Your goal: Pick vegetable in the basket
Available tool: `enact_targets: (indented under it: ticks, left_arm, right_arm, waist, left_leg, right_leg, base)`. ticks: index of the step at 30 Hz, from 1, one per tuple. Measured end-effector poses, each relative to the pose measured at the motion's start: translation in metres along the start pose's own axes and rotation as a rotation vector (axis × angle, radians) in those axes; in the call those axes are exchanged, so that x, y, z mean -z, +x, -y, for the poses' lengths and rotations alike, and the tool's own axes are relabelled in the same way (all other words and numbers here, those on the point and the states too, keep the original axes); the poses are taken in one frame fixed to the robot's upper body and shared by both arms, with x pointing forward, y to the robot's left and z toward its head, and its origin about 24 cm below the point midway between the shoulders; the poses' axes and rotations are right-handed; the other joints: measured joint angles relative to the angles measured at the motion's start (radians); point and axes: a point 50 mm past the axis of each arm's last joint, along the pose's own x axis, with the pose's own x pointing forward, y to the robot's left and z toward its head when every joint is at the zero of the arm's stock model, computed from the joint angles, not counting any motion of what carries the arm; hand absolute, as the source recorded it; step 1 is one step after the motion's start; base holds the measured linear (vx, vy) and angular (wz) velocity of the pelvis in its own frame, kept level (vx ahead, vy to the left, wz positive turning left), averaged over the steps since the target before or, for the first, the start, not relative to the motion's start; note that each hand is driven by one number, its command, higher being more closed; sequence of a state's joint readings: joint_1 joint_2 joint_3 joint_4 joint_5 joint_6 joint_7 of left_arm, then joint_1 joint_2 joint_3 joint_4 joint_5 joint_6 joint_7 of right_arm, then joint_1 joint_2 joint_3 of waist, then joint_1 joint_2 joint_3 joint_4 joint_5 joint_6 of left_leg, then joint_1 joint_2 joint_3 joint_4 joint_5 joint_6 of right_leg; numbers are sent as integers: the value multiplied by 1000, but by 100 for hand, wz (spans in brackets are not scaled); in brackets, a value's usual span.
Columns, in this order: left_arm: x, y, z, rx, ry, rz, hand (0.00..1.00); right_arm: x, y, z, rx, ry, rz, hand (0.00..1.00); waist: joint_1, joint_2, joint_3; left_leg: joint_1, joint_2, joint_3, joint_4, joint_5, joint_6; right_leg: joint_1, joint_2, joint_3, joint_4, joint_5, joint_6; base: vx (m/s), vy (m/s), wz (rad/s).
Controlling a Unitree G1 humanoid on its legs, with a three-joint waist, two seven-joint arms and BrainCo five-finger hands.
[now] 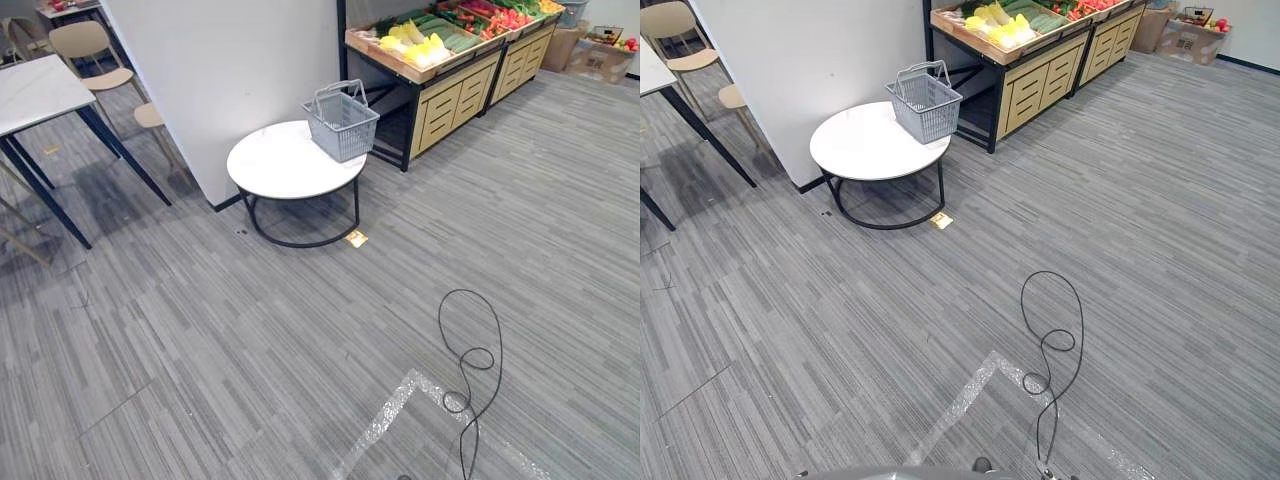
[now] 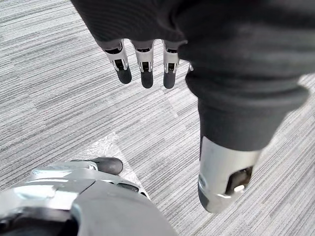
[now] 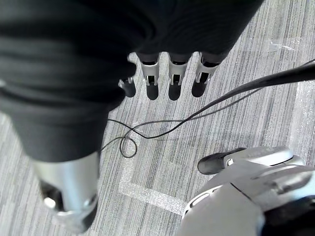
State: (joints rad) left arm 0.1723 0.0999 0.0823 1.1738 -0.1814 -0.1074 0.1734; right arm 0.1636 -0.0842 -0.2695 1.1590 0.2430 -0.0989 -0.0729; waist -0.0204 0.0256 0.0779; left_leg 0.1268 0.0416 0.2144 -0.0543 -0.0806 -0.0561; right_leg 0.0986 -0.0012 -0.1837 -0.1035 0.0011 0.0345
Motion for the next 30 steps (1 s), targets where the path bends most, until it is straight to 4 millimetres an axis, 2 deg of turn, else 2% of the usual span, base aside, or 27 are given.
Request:
enact_targets:
  ticks: [4, 8, 12, 14, 16, 17, 30]
  left_arm:
    - [-1, 0, 0, -6, -2, 4, 0]
    - [-1, 0, 0, -13, -2, 5, 0]
    - [-1, 0, 0, -13, -2, 8, 0]
    - [-2, 0, 0, -13, 0, 10, 0]
    - [-2, 0, 0, -12, 1, 13, 0]
    - [-2, 0, 0, -12, 2, 14, 0]
    - [0, 0, 0, -11, 5, 6, 0]
  right_arm:
    - [-1, 0, -1, 5, 7, 1, 0]
    - [-1, 0, -1, 6, 8, 3, 0]
    - [-1, 0, -1, 7, 10, 3, 0]
    - [-1, 0, -1, 8, 11, 2, 0]
    - [0, 0, -1, 10, 19, 2, 0]
    - [0, 0, -1, 10, 19, 2, 0]
    - [0, 0, -1, 13, 30, -1, 0]
  waist:
    - [0, 0, 5]
    - [0, 2, 10]
    - [0, 2, 10]
    - [0, -6, 15]
    - [0, -2, 14]
    - [0, -10, 19]
    - [1, -11, 18]
  left_leg:
    - [4, 1, 10, -10, -1, -1]
    - [21, 1, 19, -13, -2, -4]
    - [20, 5, 19, -13, -5, -9]
    - [20, 6, 18, -13, -6, -9]
    - [20, 7, 18, -13, -6, -9]
    - [20, 7, 19, -13, -6, -9]
    - [22, 7, 24, -18, -6, -9]
  right_leg:
    - [-1, 0, -2, 0, -11, 24]
    - [10, 1, 0, 0, -15, 29]
    - [10, 3, -5, 0, -14, 28]
    - [10, 4, -8, 0, -11, 23]
    - [10, 4, -9, 0, -10, 22]
    - [10, 5, -9, -1, -10, 22]
    - [9, 7, -2, -2, -5, 16]
  base:
    - [-8, -4, -1]
    - [-42, -17, -3]
    - [-68, -25, 3]
    - [-59, -23, 3]
    - [-45, -22, 0]
    - [-45, -25, -1]
    - [-1, -1, 0]
